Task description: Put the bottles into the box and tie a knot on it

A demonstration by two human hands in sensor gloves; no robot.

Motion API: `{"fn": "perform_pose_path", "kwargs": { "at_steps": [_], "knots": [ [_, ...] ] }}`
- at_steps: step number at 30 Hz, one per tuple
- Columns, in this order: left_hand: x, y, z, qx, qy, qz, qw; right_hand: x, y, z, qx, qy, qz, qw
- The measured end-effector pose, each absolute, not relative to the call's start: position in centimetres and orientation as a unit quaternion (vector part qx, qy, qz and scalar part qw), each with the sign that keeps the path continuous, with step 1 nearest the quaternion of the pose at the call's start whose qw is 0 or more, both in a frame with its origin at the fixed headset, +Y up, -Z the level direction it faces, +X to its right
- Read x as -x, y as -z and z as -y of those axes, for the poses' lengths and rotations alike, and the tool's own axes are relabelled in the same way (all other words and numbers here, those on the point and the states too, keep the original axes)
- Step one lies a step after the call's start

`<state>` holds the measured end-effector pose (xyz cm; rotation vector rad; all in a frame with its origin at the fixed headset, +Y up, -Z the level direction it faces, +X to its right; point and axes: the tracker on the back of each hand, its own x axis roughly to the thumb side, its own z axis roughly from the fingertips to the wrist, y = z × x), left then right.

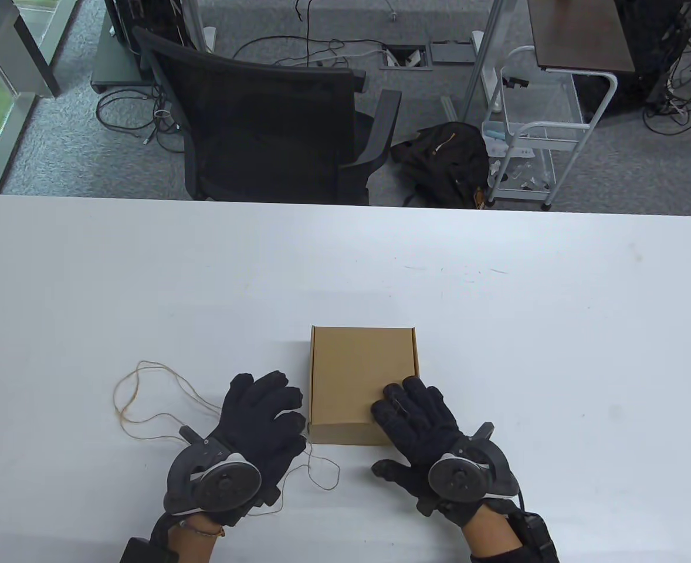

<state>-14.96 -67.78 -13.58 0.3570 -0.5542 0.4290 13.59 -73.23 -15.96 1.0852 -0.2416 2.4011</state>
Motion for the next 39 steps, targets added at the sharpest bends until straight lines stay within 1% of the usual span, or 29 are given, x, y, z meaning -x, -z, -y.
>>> {"fn": "perform_pose_path", "kwargs": {
  "at_steps": [3,5,7,8,9,11,13,14,15,17,20,24,27,32,34,37,38,39],
  "knots": [
    [14.1,13.3,67.8,-0.178,-0.216,0.276,0.919,-12.7,15.1,72.5,-0.421,-0.851,0.081,0.304],
    [13.6,13.0,67.8,-0.177,-0.213,0.279,0.92,-11.9,14.7,72.3,-0.427,-0.843,0.073,0.319],
    [13.2,12.9,67.7,-0.177,-0.22,0.284,0.916,-11.1,14.3,72.0,-0.422,-0.853,0.09,0.294],
    [13.1,12.8,67.7,-0.18,-0.227,0.282,0.915,-10.5,13.9,71.9,-0.433,-0.857,0.087,0.264],
    [13.1,12.8,67.6,-0.182,-0.229,0.283,0.914,-10.3,13.5,71.6,-0.424,-0.864,0.12,0.245],
    [13.4,12.8,67.6,-0.182,-0.244,0.285,0.909,-9.8,13.0,70.9,-0.438,-0.863,0.17,0.187],
    [13.7,12.9,67.6,-0.181,-0.259,0.281,0.906,-10.0,12.9,70.7,-0.434,-0.865,0.168,0.189],
    [13.9,12.9,67.6,-0.181,-0.261,0.278,0.907,-10.1,13.0,70.6,-0.441,-0.858,0.159,0.209],
    [14.1,13.0,67.6,-0.187,-0.261,0.274,0.907,-10.5,13.1,70.7,-0.434,-0.855,0.151,0.242],
    [14.5,13.2,67.6,-0.189,-0.255,0.262,0.911,-11.5,13.4,70.4,-0.42,-0.854,0.134,0.275],
    [15.2,13.7,67.9,-0.186,-0.258,0.233,0.919,-13.5,14.0,69.9,-0.398,-0.839,0.176,0.328],
    [15.9,14.3,68.5,-0.172,-0.273,0.205,0.924,-15.9,14.8,69.6,-0.363,-0.819,0.186,0.404],
    [16.4,14.8,68.8,-0.158,-0.305,0.188,0.92,-17.4,15.5,69.3,-0.345,-0.811,0.174,0.44],
    [16.9,15.4,69.4,-0.13,-0.329,0.161,0.921,-18.6,16.1,69.2,-0.345,-0.814,0.118,0.452],
    [17.2,15.7,69.8,-0.12,-0.349,0.147,0.917,-19.0,16.4,69.5,-0.336,-0.8,0.118,0.482],
    [17.4,16.1,70.3,-0.099,-0.379,0.137,0.91,-19.2,17.1,70.6,-0.329,-0.772,0.032,0.542],
    [17.4,16.2,70.5,-0.098,-0.382,0.129,0.91,-19.2,17.2,70.9,-0.331,-0.764,0.028,0.553],
    [17.4,16.4,70.7,-0.096,-0.379,0.126,0.912,-19.2,17.4,71.0,-0.321,-0.78,0.035,0.535]
  ]
}}
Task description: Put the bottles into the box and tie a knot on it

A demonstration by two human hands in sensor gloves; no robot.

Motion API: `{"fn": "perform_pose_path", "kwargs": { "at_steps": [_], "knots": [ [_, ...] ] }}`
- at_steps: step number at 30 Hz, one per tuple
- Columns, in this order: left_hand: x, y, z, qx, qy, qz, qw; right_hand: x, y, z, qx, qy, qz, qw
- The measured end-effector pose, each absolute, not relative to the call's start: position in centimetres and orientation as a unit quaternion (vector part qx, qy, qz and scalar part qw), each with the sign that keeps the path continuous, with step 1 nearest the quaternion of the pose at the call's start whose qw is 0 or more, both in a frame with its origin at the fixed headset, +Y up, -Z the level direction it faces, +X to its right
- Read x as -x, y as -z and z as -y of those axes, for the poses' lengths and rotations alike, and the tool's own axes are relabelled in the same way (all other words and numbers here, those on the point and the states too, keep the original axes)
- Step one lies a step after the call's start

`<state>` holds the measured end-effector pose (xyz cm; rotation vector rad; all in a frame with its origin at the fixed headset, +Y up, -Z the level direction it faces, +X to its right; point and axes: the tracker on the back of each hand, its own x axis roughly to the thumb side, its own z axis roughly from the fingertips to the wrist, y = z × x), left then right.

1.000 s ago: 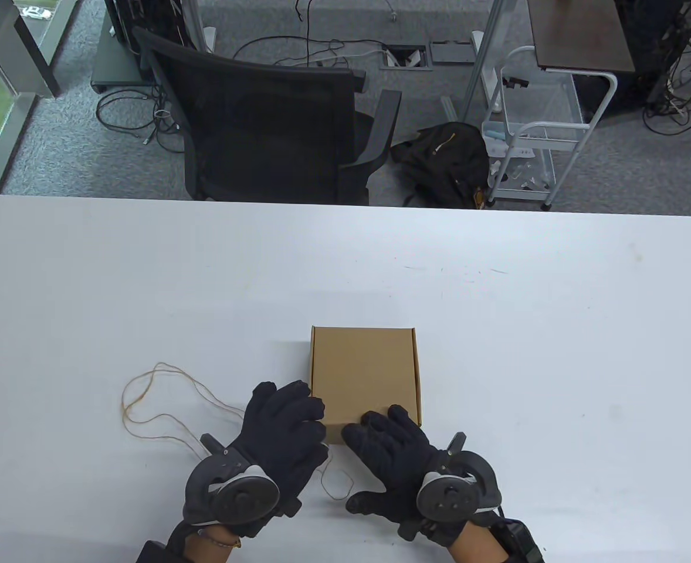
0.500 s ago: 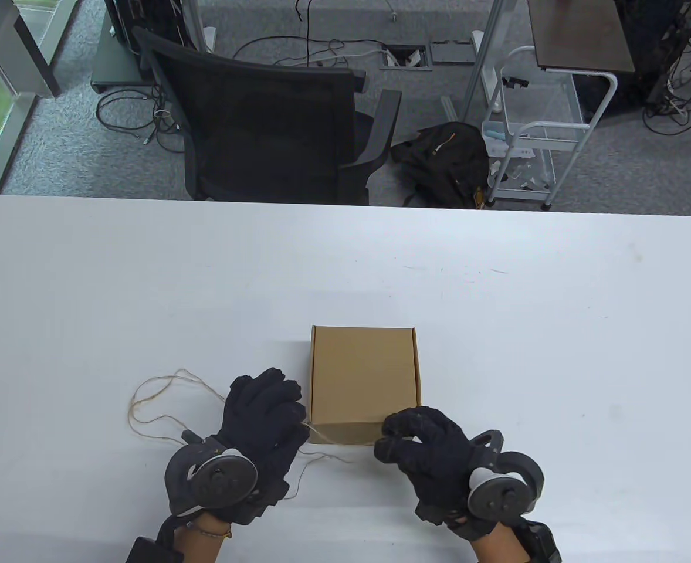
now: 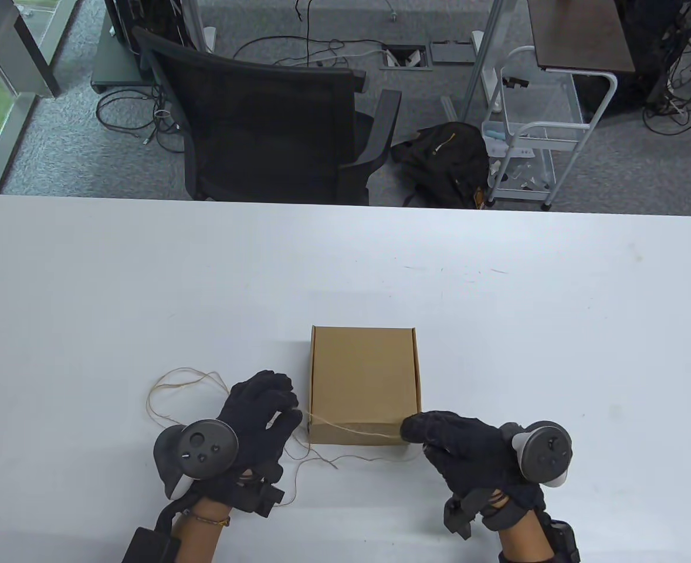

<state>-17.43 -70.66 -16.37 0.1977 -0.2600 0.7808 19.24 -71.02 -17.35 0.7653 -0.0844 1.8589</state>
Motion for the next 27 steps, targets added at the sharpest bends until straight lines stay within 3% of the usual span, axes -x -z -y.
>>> {"fn": "perform_pose_path", "kwargs": {
  "at_steps": [2,5,8,12,15,18,27],
  "knots": [
    [17.3,16.6,71.0,-0.089,-0.374,0.121,0.915,-19.3,17.4,71.1,-0.32,-0.808,0.038,0.493],
    [16.9,16.9,71.5,-0.075,-0.374,0.118,0.917,-19.2,17.4,71.1,-0.304,-0.806,0.048,0.506],
    [16.5,17.3,71.7,-0.067,-0.366,0.11,0.922,-19.1,17.1,71.1,-0.229,-0.839,0.177,0.46],
    [15.8,17.7,72.1,-0.052,-0.371,0.104,0.921,-17.7,16.9,71.3,-0.205,-0.905,0.238,0.286],
    [15.6,18.3,72.6,-0.054,-0.327,0.092,0.939,-17.0,17.6,72.2,-0.149,-0.928,0.2,0.278],
    [15.4,18.8,73.6,-0.031,-0.346,0.092,0.933,-16.9,18.0,72.3,-0.125,-0.925,0.19,0.303],
    [14.9,17.7,73.0,-0.012,-0.355,0.088,0.931,-18.0,17.2,72.0,-0.116,-0.917,0.119,0.364]
  ]
}}
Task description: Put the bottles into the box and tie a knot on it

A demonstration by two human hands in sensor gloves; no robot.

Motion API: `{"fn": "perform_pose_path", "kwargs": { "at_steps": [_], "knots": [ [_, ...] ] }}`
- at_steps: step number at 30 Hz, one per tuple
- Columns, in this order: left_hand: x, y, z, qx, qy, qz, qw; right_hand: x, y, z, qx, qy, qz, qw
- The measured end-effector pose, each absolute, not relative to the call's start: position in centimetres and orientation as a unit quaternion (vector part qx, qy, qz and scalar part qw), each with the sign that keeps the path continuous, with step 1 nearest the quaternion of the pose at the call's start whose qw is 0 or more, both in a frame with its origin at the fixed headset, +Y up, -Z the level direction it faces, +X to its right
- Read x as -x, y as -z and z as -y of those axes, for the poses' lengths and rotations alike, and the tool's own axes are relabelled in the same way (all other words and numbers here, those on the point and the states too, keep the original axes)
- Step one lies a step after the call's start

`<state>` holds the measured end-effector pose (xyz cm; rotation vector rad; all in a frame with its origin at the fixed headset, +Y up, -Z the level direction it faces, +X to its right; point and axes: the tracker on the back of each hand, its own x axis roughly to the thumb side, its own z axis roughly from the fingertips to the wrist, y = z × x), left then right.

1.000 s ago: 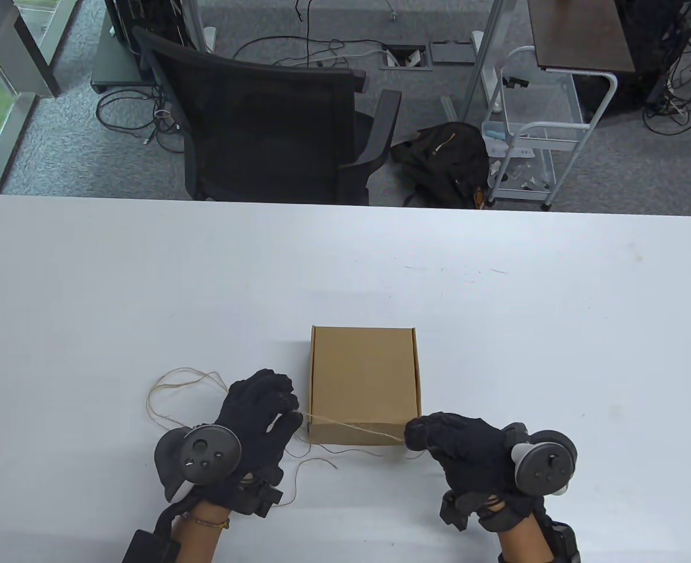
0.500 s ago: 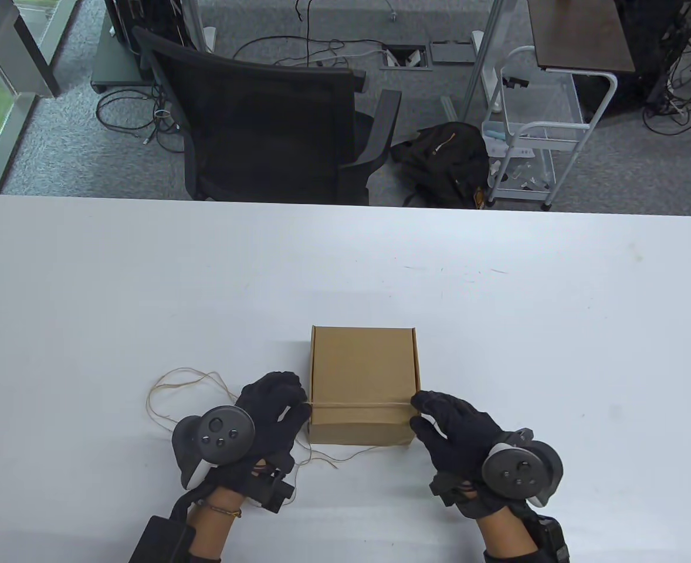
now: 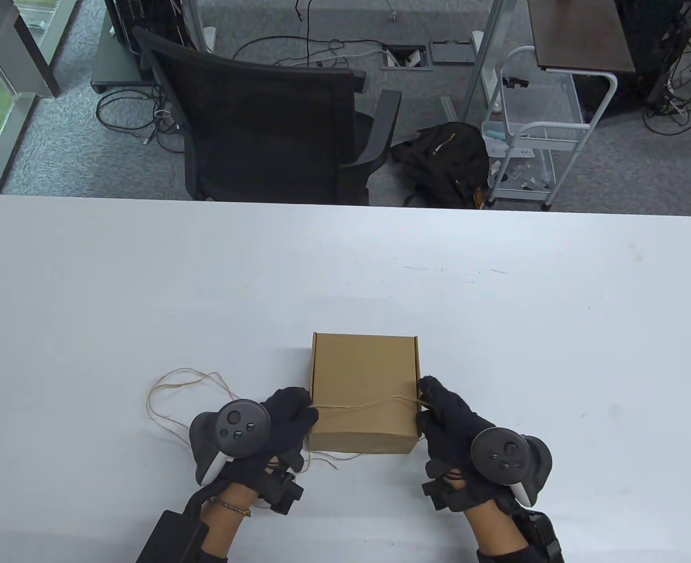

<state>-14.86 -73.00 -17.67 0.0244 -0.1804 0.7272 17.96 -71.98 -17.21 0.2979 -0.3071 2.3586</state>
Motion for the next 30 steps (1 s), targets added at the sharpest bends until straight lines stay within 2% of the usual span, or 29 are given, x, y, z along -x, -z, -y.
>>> {"fn": "perform_pose_path", "kwargs": {
  "at_steps": [6,8,13,15,18,23,30],
  "knots": [
    [15.2,16.7,72.4,0.019,-0.336,0.107,0.936,-18.0,16.6,71.4,-0.139,-0.921,0.096,0.351],
    [15.3,16.5,72.1,0.009,-0.328,0.111,0.938,-18.1,16.5,71.3,-0.151,-0.92,0.104,0.346],
    [15.7,16.3,71.4,-0.061,-0.316,0.104,0.941,-18.6,16.2,70.7,-0.151,-0.917,0.177,0.323],
    [15.7,16.5,71.7,-0.065,-0.299,0.105,0.946,-18.7,16.5,70.9,-0.145,-0.924,0.21,0.286],
    [15.3,17.1,72.6,-0.067,-0.264,0.103,0.957,-18.5,17.1,72.0,-0.135,-0.936,0.219,0.239],
    [14.7,17.4,73.8,-0.056,-0.206,0.106,0.971,-17.7,17.8,73.3,-0.127,-0.962,0.144,0.194],
    [14.1,17.2,74.7,-0.04,-0.154,0.135,0.978,-18.1,18.6,74.5,-0.165,-0.961,0.086,0.207]
  ]
}}
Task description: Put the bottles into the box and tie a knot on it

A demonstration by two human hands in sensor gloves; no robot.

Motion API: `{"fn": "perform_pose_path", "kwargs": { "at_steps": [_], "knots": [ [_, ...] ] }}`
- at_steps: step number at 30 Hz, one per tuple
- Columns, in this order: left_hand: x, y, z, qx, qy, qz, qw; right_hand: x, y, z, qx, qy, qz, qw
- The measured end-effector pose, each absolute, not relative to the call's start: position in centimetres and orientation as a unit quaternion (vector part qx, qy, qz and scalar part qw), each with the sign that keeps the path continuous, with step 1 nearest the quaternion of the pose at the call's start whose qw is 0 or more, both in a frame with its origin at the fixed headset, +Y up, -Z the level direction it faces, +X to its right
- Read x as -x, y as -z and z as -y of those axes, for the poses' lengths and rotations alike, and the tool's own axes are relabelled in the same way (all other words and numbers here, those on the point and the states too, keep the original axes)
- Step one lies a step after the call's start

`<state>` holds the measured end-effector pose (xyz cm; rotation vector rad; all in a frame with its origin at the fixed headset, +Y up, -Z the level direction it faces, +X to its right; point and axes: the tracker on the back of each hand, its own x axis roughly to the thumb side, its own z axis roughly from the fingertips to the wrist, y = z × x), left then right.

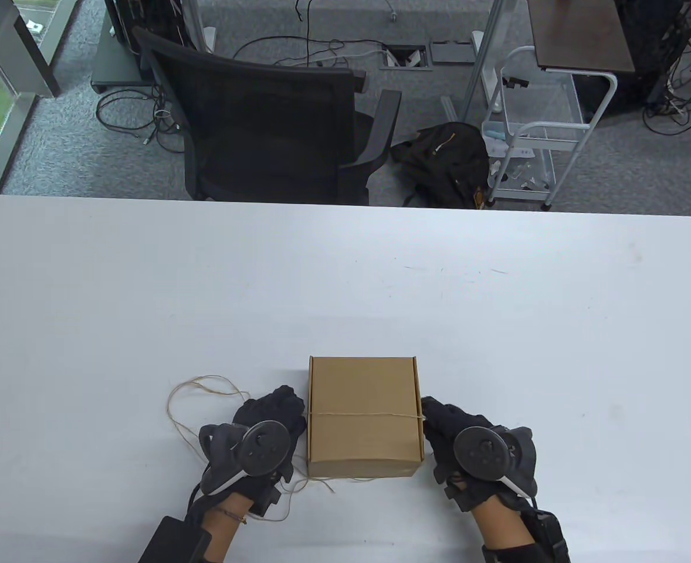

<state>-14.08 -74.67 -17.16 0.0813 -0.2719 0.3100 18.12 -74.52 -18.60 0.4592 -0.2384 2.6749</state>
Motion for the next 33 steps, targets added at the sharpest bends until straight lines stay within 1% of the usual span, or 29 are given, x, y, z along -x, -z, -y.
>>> {"fn": "perform_pose_path", "kwargs": {
  "at_steps": [5,10,15,17,22,26,28,33],
  "knots": [
    [13.7,17.1,75.1,-0.027,-0.128,0.154,0.979,-18.1,18.8,75.1,-0.17,-0.962,0.079,0.2],
    [13.6,17.2,75.4,-0.018,-0.131,0.155,0.979,-18.2,19.2,75.6,-0.169,-0.964,0.062,0.198],
    [13.5,17.3,76.2,0.004,-0.126,0.162,0.979,-17.4,19.5,76.2,-0.176,-0.972,0.033,0.15],
    [13.4,17.3,76.6,0.021,-0.128,0.161,0.978,-17.0,19.4,76.3,-0.189,-0.973,0.037,0.127],
    [13.0,17.4,77.1,0.044,-0.099,0.166,0.98,-16.1,19.3,76.6,-0.205,-0.976,0.019,0.074],
    [13.4,17.4,76.8,0.04,-0.128,0.173,0.976,-16.5,19.4,77.1,-0.2,-0.972,0.006,0.123],
    [13.9,17.4,76.5,0.034,-0.171,0.172,0.97,-16.8,19.3,76.9,-0.19,-0.969,0.0,0.158],
    [15.2,17.4,75.3,0.019,-0.297,0.164,0.941,-18.2,19.0,75.6,-0.163,-0.947,0.02,0.274]
  ]
}}
